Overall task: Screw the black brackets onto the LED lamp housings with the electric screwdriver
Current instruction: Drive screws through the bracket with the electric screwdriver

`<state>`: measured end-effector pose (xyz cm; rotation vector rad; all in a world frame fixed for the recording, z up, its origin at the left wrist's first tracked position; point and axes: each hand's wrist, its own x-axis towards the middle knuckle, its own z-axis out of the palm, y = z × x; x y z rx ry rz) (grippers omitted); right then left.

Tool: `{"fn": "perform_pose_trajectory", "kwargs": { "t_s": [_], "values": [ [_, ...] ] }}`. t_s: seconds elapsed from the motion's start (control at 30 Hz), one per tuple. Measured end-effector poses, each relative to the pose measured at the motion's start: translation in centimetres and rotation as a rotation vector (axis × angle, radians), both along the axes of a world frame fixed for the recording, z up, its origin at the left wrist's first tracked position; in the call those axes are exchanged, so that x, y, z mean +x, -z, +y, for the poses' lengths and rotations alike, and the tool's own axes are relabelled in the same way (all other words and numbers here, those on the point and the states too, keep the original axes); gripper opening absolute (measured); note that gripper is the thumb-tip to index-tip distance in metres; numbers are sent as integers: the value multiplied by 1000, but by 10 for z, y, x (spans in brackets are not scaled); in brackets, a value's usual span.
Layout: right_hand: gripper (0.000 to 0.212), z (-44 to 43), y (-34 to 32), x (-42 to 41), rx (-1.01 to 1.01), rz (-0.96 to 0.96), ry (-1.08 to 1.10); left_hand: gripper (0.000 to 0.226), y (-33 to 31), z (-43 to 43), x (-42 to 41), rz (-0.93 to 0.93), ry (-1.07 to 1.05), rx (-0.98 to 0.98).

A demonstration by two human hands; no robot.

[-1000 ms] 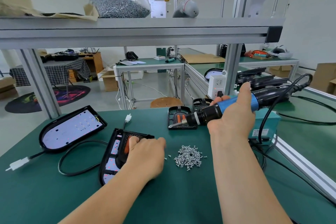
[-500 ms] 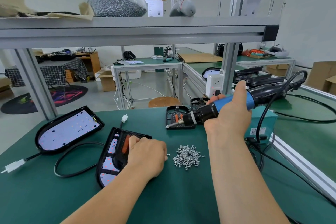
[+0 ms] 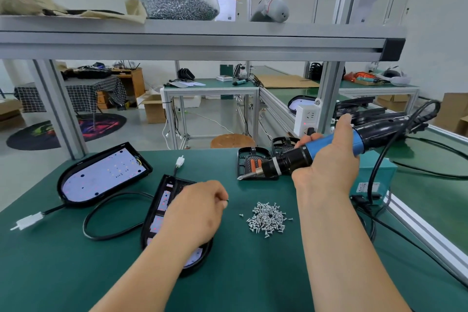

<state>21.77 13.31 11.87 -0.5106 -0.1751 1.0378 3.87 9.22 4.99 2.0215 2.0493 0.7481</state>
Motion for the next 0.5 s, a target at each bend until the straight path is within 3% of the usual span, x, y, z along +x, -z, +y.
{"fn": "perform_pose_trajectory", "kwargs": {
  "t_s": [0.27, 0.5],
  "values": [
    [29, 2, 1, 8, -2, 34, 40, 24, 14, 25, 29, 414, 77, -56],
    [33, 0, 2, 4, 22, 30, 19, 12, 25, 41, 33, 535, 96, -74]
  ]
}}
